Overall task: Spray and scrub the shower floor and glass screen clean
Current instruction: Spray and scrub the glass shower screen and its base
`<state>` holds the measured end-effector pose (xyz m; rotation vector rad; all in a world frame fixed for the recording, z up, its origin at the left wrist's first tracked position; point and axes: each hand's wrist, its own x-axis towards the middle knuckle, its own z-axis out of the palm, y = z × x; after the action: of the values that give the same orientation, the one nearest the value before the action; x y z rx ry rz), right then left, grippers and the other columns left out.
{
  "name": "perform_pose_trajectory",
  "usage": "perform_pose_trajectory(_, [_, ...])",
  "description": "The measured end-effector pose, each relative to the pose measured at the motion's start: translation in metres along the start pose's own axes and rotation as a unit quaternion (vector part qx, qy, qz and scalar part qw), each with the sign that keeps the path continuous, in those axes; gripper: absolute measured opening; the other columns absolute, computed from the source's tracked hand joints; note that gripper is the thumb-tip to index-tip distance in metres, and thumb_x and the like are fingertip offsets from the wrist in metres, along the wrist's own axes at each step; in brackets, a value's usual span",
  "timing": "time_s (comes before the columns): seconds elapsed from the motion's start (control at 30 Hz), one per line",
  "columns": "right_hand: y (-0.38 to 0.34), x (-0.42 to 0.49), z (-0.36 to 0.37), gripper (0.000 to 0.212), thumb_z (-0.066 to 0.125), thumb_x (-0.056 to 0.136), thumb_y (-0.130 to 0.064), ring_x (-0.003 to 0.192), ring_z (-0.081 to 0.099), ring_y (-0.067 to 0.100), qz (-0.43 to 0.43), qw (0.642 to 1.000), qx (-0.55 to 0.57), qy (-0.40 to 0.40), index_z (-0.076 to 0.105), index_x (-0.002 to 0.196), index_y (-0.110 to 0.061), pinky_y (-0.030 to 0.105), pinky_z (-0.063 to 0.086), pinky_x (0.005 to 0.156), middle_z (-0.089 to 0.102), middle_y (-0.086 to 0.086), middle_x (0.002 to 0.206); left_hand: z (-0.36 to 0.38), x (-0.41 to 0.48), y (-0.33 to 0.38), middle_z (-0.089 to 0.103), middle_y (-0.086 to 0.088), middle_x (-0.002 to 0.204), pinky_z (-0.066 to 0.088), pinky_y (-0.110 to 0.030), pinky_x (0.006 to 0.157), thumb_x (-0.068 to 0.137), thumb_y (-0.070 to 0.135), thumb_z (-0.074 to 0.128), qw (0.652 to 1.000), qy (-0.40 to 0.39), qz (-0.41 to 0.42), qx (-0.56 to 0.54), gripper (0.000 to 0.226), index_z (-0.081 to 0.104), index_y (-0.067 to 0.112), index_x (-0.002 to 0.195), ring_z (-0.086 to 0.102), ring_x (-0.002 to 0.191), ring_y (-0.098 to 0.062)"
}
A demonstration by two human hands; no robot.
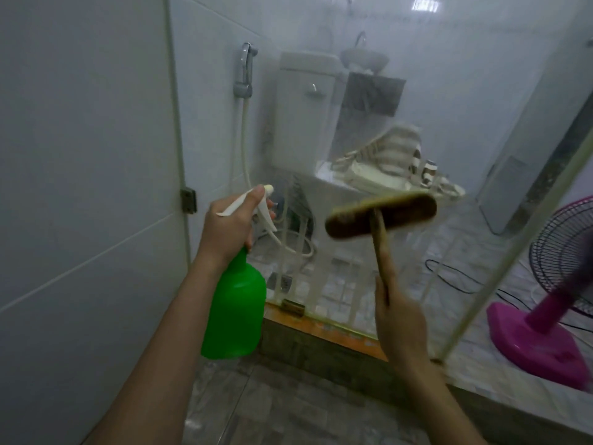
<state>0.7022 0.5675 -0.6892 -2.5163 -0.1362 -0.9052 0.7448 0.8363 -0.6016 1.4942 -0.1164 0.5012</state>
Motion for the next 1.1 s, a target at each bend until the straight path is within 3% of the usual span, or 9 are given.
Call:
perform_pose_trajectory(0.1, [0.015, -0.018, 0.002, 0.069, 0.042, 0.102, -0.022, 0.033, 0.039, 0.014, -0.009, 1.000, -0.003, -0.018, 0.002, 0.151, -0.047, 0.027, 0.034, 0.031, 0.035, -0.007, 0.046, 0.013, -0.006, -0.001, 0.078, -0.012, 0.084, 0.037, -0.022, 0.037, 0.094, 0.045, 0.060, 1.000, -0.019, -0.008, -0.008, 0.036, 0.078, 0.016, 0.080, 0.044, 0.034, -0.018])
perform_pose_trajectory(0.3, [-0.023, 0.082, -0.023, 0.054, 0.036, 0.105, -0.025, 0.037, 0.034, 0.009, -0.052, 0.990, 0.041, 0.126, 0.009, 0.152, -0.033, 0.015, 0.026, 0.036, 0.033, -0.008, 0.050, 0.026, -0.014, -0.002, 0.078, -0.008, 0.083, 0.037, -0.024, 0.038, 0.101, 0.034, 0.059, 1.000, -0.017, -0.017, -0.008, 0.029, 0.077, 0.024, 0.081, 0.046, 0.039, -0.023])
perform_pose_trajectory(0.53, [0.044, -0.035, -0.003, 0.065, 0.037, 0.101, -0.027, 0.034, 0.039, 0.012, 0.037, 0.998, 0.032, 0.026, 0.003, 0.150, -0.051, 0.030, 0.038, 0.031, 0.038, -0.006, 0.047, 0.034, -0.017, -0.001, 0.078, -0.009, 0.083, 0.037, -0.022, 0.036, 0.102, 0.034, 0.059, 0.999, -0.038, -0.017, -0.010, 0.031, 0.077, 0.017, 0.082, 0.047, 0.038, -0.024])
perform_pose_trajectory(0.67, [0.018, 0.043, -0.025, 0.054, 0.034, 0.104, -0.026, 0.037, 0.035, 0.012, -0.008, 0.991, 0.062, 0.117, 0.013, 0.154, -0.033, 0.025, 0.034, 0.035, 0.037, -0.002, 0.050, 0.040, -0.021, -0.005, 0.076, -0.019, 0.084, 0.038, -0.021, 0.037, 0.101, 0.035, 0.059, 0.999, -0.047, -0.021, 0.003, 0.035, 0.077, 0.013, 0.082, 0.043, 0.031, -0.016])
perform_pose_trajectory(0.77, [0.012, 0.058, -0.032, 0.053, 0.033, 0.105, -0.024, 0.039, 0.032, 0.010, -0.006, 0.984, 0.081, 0.161, 0.014, 0.153, -0.030, 0.023, 0.030, 0.037, 0.036, -0.001, 0.051, 0.046, -0.024, -0.007, 0.076, -0.019, 0.082, 0.038, -0.023, 0.038, 0.101, 0.035, 0.060, 0.998, -0.056, -0.023, 0.006, 0.031, 0.078, 0.017, 0.083, 0.043, 0.032, -0.019])
perform_pose_trajectory(0.87, [0.043, -0.008, -0.001, 0.055, 0.030, 0.102, -0.032, 0.037, 0.033, 0.009, 0.041, 0.990, 0.073, 0.112, 0.011, 0.153, -0.040, 0.024, 0.032, 0.034, 0.037, -0.003, 0.049, 0.052, -0.029, -0.005, 0.078, -0.010, 0.080, 0.038, -0.022, 0.037, 0.101, 0.032, 0.060, 0.997, -0.072, -0.024, 0.008, 0.030, 0.077, 0.018, 0.081, 0.043, 0.030, -0.016])
perform_pose_trajectory(0.97, [0.058, -0.056, 0.012, 0.056, 0.029, 0.099, -0.039, 0.038, 0.034, 0.012, 0.089, 0.992, 0.072, 0.053, 0.005, 0.147, -0.056, 0.036, 0.037, 0.036, 0.037, -0.003, 0.049, 0.055, -0.036, -0.007, 0.078, -0.010, 0.081, 0.039, -0.022, 0.037, 0.102, 0.032, 0.059, 0.996, -0.085, -0.032, 0.023, 0.032, 0.076, 0.018, 0.079, 0.044, 0.031, -0.015])
perform_pose_trajectory(1.03, [0.053, -0.031, 0.002, 0.054, 0.030, 0.101, -0.037, 0.037, 0.036, 0.017, 0.058, 0.993, 0.075, 0.074, 0.012, 0.151, -0.046, 0.040, 0.038, 0.036, 0.038, 0.003, 0.049, 0.055, -0.042, -0.012, 0.078, -0.008, 0.084, 0.040, -0.022, 0.038, 0.102, 0.033, 0.058, 0.994, -0.093, -0.045, 0.036, 0.033, 0.077, 0.018, 0.080, 0.045, 0.031, -0.015])
perform_pose_trajectory(1.1, [0.043, 0.017, -0.020, 0.052, 0.033, 0.104, -0.030, 0.038, 0.037, 0.019, 0.046, 0.982, 0.107, 0.145, 0.018, 0.154, -0.033, 0.034, 0.038, 0.036, 0.041, 0.009, 0.050, 0.056, -0.048, -0.019, 0.079, -0.008, 0.086, 0.040, -0.023, 0.037, 0.101, 0.035, 0.059, 0.992, -0.097, -0.063, 0.044, 0.031, 0.078, 0.017, 0.086, 0.046, 0.032, -0.015])
